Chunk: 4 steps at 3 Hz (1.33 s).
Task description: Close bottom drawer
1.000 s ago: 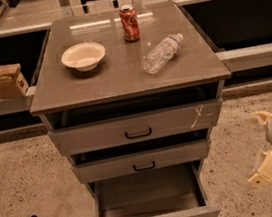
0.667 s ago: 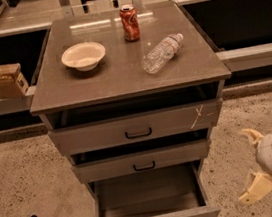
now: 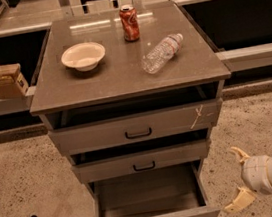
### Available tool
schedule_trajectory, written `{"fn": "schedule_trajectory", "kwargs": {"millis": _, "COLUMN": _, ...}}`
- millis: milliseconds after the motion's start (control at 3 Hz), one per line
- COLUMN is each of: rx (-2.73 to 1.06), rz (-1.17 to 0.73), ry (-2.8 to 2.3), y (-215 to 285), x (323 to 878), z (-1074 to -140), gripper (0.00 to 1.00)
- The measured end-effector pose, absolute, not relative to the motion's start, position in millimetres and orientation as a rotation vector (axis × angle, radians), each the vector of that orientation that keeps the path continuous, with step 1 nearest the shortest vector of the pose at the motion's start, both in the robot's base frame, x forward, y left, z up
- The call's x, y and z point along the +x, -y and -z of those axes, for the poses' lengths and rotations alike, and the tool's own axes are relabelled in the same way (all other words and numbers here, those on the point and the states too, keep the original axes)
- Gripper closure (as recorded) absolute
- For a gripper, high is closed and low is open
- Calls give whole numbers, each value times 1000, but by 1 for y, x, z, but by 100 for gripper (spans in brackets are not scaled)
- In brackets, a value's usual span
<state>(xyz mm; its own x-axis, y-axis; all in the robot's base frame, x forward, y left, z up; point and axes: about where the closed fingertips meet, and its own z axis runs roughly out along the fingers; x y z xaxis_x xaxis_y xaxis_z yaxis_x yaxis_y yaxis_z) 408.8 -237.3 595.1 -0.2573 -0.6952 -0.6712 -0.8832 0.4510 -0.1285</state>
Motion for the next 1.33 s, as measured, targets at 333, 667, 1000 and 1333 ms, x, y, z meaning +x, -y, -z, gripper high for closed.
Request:
{"fn": "schedule_trajectory", "kwargs": {"millis": 333, "rx": -1321, "rz": -359, "ry": -2023, "y": 236, "x": 410, "z": -591, "gripper": 0}}
{"fn": "schedule_trajectory", "kwargs": {"millis": 667, "rx": -1356, "rz": -412, "ry": -1971, "y": 212, "x": 424, "z": -549, "gripper": 0}}
{"fn": "schedule_trajectory", "kwargs": {"millis": 1000, "rx": -1400, "rz": -562, "ry": -1850, "y": 164, "x": 435, "z": -469, "gripper": 0}}
{"fn": "schedule_trajectory", "kwargs": {"millis": 1333, "rx": -1357, "rz": -704, "ry": -1718, "y": 145, "x": 436, "z": -434, "gripper": 0}}
